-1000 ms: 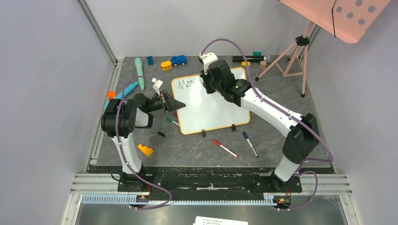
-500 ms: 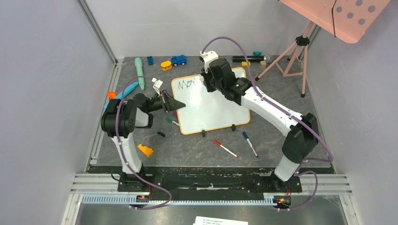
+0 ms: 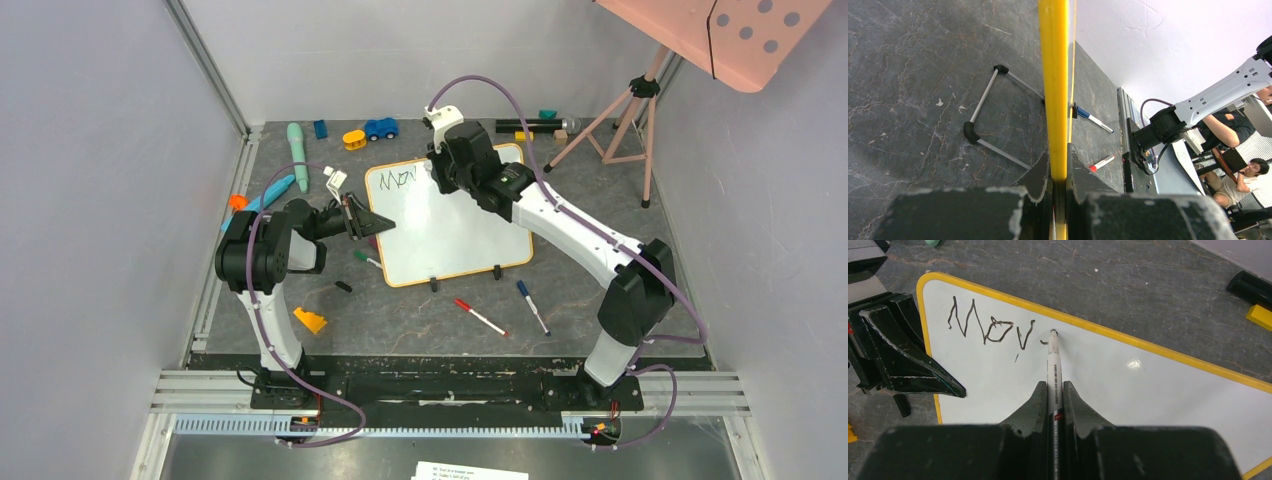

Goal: Write a sentence on the whiteboard

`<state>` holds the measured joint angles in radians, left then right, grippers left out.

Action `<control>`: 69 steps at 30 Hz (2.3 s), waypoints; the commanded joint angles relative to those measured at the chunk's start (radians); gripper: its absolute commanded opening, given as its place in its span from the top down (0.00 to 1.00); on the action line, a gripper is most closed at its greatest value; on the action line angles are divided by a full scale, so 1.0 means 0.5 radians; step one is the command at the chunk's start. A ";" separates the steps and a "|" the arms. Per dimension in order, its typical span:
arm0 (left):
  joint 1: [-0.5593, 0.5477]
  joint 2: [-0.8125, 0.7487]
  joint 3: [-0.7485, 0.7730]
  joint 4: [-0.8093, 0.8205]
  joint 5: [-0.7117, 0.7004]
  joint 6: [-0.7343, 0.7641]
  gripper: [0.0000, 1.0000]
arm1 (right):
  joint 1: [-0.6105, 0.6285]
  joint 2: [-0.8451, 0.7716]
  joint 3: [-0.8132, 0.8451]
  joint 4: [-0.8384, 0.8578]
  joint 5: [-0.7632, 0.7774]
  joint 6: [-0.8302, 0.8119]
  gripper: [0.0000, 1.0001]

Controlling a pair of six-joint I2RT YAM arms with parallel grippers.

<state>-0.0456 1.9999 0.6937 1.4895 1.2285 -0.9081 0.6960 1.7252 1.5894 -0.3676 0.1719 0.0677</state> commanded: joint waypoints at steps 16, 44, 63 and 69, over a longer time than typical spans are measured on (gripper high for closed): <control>-0.003 0.006 0.025 0.135 -0.012 0.230 0.98 | -0.036 -0.009 -0.110 0.021 -0.094 0.000 1.00; -0.002 0.005 0.028 0.135 -0.014 0.225 0.98 | -0.042 -0.146 -0.209 -0.003 0.031 -0.028 1.00; 0.003 -0.010 0.004 0.135 -0.038 0.238 0.98 | -0.082 -0.437 -0.445 0.268 -0.116 -0.102 1.00; 0.005 0.008 0.031 0.135 -0.022 0.221 0.98 | -0.120 -0.542 -0.581 0.265 0.056 -0.112 1.00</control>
<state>-0.0456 1.9999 0.6949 1.4948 1.2320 -0.9070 0.6540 1.5204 1.3396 -0.2745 0.1287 0.0292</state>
